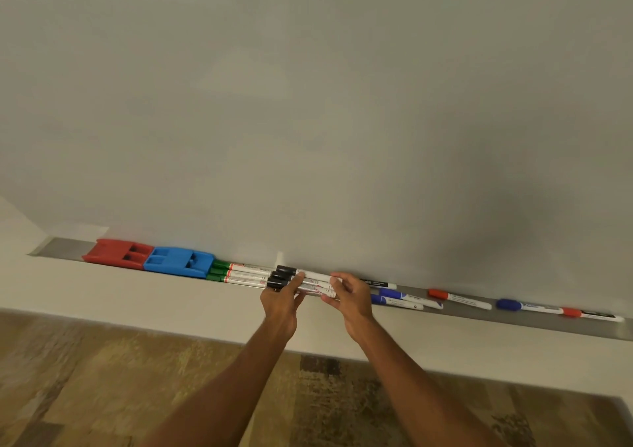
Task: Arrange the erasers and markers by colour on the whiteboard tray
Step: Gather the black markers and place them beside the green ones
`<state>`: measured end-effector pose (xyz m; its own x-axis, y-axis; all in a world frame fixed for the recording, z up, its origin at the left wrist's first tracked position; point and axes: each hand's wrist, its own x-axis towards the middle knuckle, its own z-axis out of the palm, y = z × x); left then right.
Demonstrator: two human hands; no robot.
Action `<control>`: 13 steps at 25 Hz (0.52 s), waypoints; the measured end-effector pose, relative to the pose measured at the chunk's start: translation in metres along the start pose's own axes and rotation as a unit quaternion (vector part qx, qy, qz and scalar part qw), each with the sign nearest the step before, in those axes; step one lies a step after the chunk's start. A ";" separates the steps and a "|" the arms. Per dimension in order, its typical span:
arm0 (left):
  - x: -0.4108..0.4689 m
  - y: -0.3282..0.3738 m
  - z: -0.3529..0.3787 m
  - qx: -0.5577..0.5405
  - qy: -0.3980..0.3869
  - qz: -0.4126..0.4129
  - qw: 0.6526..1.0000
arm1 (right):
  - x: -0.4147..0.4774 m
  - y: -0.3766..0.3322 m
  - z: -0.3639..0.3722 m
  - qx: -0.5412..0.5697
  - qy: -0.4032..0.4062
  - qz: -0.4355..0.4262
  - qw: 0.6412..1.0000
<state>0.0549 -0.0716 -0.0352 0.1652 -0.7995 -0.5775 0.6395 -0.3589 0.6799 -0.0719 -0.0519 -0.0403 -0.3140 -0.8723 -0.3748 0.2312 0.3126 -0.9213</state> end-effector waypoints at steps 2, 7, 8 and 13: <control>0.008 0.010 -0.001 0.056 0.010 0.050 0.997 | 0.004 -0.001 -0.002 0.006 0.006 0.001 1.000; 0.029 0.027 -0.025 0.399 -0.019 0.261 0.879 | 0.019 0.000 -0.007 -0.012 0.013 0.003 1.000; 0.033 0.028 -0.031 0.465 -0.025 0.287 0.837 | 0.022 0.002 -0.007 -0.021 0.017 0.005 1.000; 0.046 0.032 -0.049 0.663 -0.110 0.387 0.632 | 0.031 0.007 -0.002 -0.039 0.035 0.020 0.998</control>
<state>0.1196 -0.0959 -0.0623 -0.1585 -0.9778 0.1370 -0.7830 0.2090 0.5859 -0.0816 -0.0762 -0.0587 -0.3706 -0.8304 -0.4160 0.1737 0.3781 -0.9093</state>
